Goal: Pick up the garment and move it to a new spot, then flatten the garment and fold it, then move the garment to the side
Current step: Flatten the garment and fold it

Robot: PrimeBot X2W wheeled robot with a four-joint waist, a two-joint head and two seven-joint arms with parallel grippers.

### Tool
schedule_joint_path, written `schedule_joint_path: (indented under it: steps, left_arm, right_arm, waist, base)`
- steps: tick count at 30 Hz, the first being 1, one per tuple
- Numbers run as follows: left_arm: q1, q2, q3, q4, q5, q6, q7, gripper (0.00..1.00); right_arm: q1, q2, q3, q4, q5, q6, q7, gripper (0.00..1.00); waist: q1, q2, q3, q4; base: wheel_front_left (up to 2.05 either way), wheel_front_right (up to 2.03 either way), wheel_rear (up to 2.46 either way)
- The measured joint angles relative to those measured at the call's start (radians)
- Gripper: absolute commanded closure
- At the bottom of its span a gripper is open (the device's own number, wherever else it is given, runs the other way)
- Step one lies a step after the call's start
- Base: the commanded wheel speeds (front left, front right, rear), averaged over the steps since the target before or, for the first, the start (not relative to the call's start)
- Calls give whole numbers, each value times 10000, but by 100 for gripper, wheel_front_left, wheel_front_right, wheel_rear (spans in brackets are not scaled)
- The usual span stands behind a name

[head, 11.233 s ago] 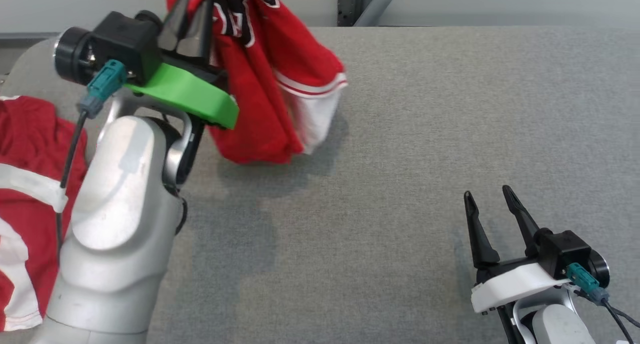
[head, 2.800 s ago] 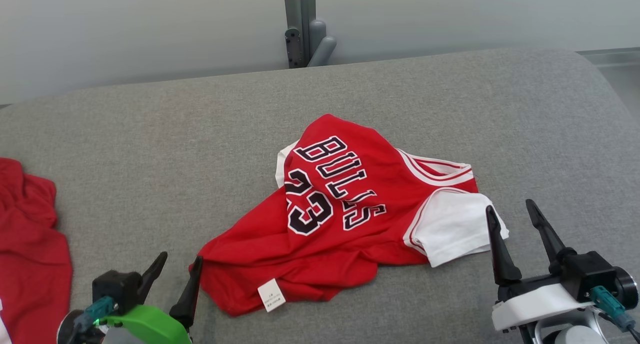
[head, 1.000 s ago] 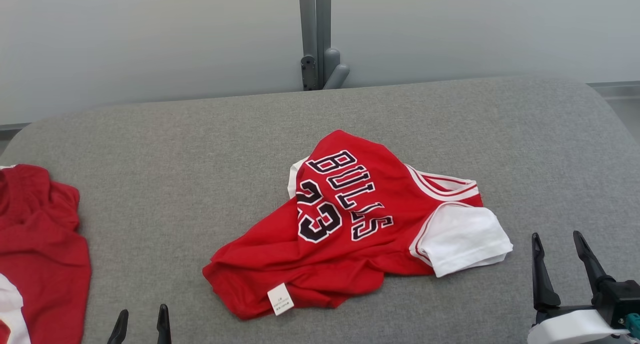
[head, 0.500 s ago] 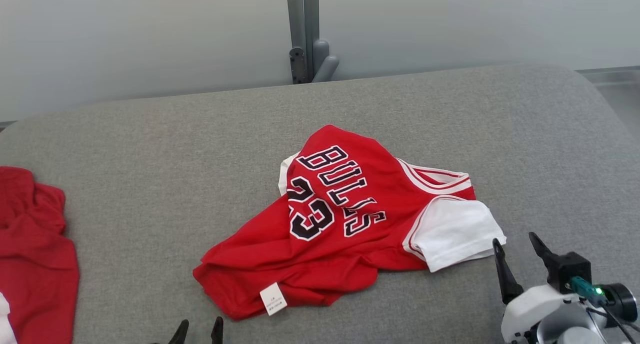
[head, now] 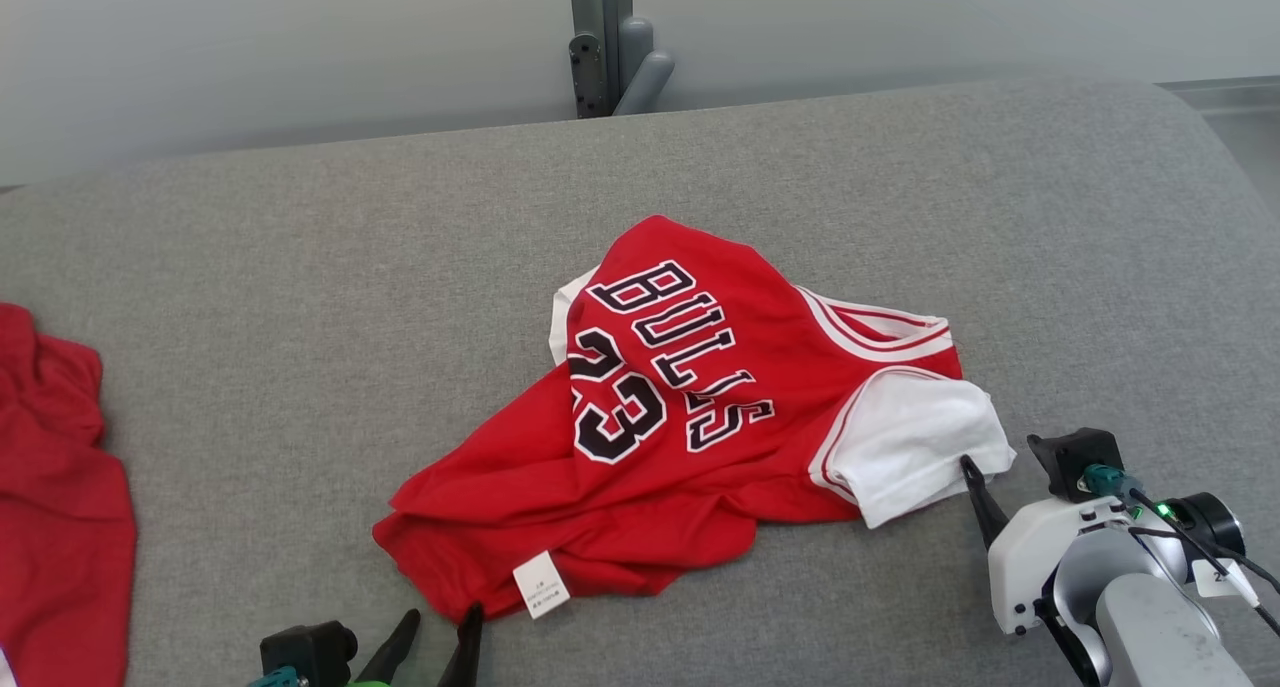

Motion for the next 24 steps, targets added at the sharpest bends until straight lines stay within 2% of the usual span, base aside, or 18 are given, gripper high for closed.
schedule_joint_path:
  steps: [10,11,12,13,14,16,17,19,20,24]
  left_arm:
    - [-162,36,-359,-150,-430,-2,378,0]
    - [-211,36,-382,-155,-466,-2,378,16]
    - [-242,36,-412,-155,-504,-2,380,38]
    - [-255,46,-453,-151,-508,-2,382,49]
    - [-267,56,-477,-144,-518,-2,395,53]
    - [-310,77,-537,-117,-537,-2,405,69]
    - [-335,88,-558,-98,-545,-2,403,73]
    - [-369,104,-608,-48,-587,-2,391,93]
    - [-387,113,-658,-10,-598,-2,389,100]
    - [-470,163,-832,90,-663,-2,314,100]
  right_arm:
    - [-693,2,514,1202,278,0,-100,0]
    - [-751,2,550,1283,322,0,-125,0]
    - [-795,4,591,1369,337,0,-157,0]
    - [-848,8,635,1459,370,0,-194,0]
    - [-911,6,679,1538,399,0,-201,0]
    - [-999,2,755,1695,428,0,-261,0]
    - [-1041,0,794,1768,453,0,-288,0]
    - [-1147,-10,871,1914,506,0,-334,0]
    - [-1176,-13,918,1990,516,0,-359,0]
    - [-1346,-46,1264,2236,723,-2,-462,0]
  waist:
    - [0,0,273,-46]
    - [0,0,288,-41]
    - [0,0,300,-38]
    - [0,0,306,-42]
    - [0,0,313,-49]
    - [0,0,325,-60]
    - [0,0,330,-65]
    - [0,0,337,-73]
    - [0,0,339,-75]
    - [0,0,340,-79]
  base:
    - [0,0,0]
    - [0,0,0]
    - [0,0,0]
    - [0,0,0]
    - [0,0,0]
    - [0,0,0]
    - [0,0,0]
    - [0,0,0]
    - [0,0,0]
    - [0,0,0]
